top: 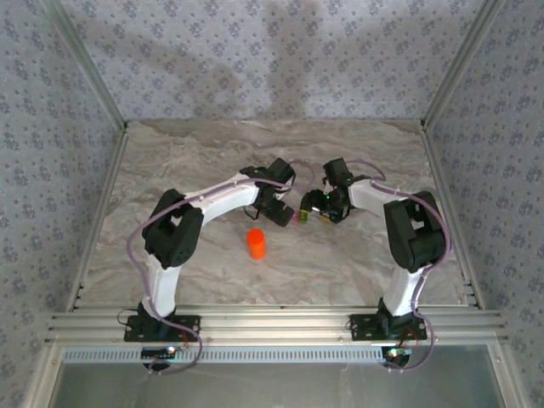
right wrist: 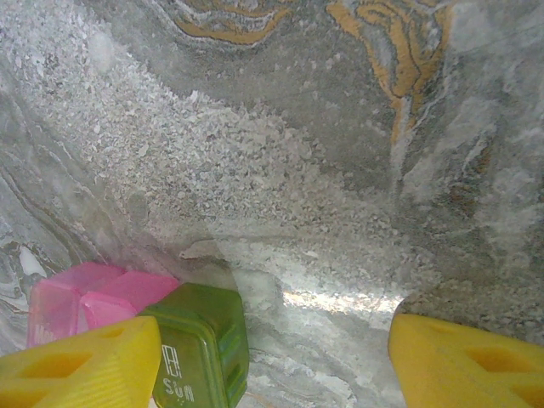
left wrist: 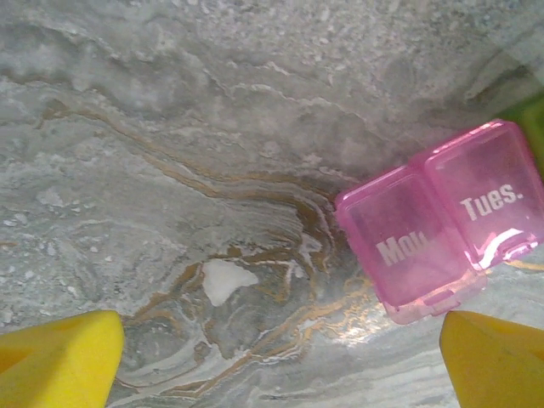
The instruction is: Sort the pills into containers
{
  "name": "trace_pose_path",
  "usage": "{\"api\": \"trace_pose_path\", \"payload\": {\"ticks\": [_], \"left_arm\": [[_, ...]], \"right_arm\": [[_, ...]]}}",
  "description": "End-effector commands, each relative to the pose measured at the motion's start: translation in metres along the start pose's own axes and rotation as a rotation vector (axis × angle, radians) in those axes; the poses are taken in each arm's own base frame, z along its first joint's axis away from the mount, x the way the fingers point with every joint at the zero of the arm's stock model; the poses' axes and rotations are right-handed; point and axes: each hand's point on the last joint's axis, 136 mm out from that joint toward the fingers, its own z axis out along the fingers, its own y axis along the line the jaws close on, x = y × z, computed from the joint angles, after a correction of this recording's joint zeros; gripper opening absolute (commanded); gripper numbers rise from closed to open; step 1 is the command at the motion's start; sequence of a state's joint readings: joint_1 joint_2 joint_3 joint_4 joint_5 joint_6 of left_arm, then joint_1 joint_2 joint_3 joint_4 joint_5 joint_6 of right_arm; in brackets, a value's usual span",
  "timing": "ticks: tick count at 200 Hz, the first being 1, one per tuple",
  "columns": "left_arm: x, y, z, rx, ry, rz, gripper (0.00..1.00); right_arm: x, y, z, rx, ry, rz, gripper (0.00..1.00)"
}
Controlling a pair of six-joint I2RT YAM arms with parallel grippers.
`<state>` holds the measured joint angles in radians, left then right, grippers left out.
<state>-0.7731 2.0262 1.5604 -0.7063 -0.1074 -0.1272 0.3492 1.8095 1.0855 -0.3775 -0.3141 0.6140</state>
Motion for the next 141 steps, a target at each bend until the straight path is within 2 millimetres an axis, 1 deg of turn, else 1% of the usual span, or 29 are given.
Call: {"api": "trace_pose_path", "payload": {"ticks": [1, 54, 115, 141], "left_arm": [[-0.009, 0.009, -0.006, -0.027, -0.033, -0.031, 0.95], [-0.019, 0.012, -0.013, -0.026, -0.063, -0.041, 0.95], [-0.039, 0.012, -0.02, -0.017, -0.102, -0.053, 0.95], [-0.045, 0.013, -0.022, -0.017, -0.109, -0.057, 0.95]], "right_arm": [[0.008, -0.006, 0.017, 0.014, 0.043, 0.012, 0.74], [0.01, -0.007, 0.019, 0.017, 0.047, 0.012, 0.74], [0.011, -0.005, 0.02, 0.018, 0.048, 0.007, 0.74], [0.012, -0.005, 0.021, 0.018, 0.051, 0.004, 0.74]]}}
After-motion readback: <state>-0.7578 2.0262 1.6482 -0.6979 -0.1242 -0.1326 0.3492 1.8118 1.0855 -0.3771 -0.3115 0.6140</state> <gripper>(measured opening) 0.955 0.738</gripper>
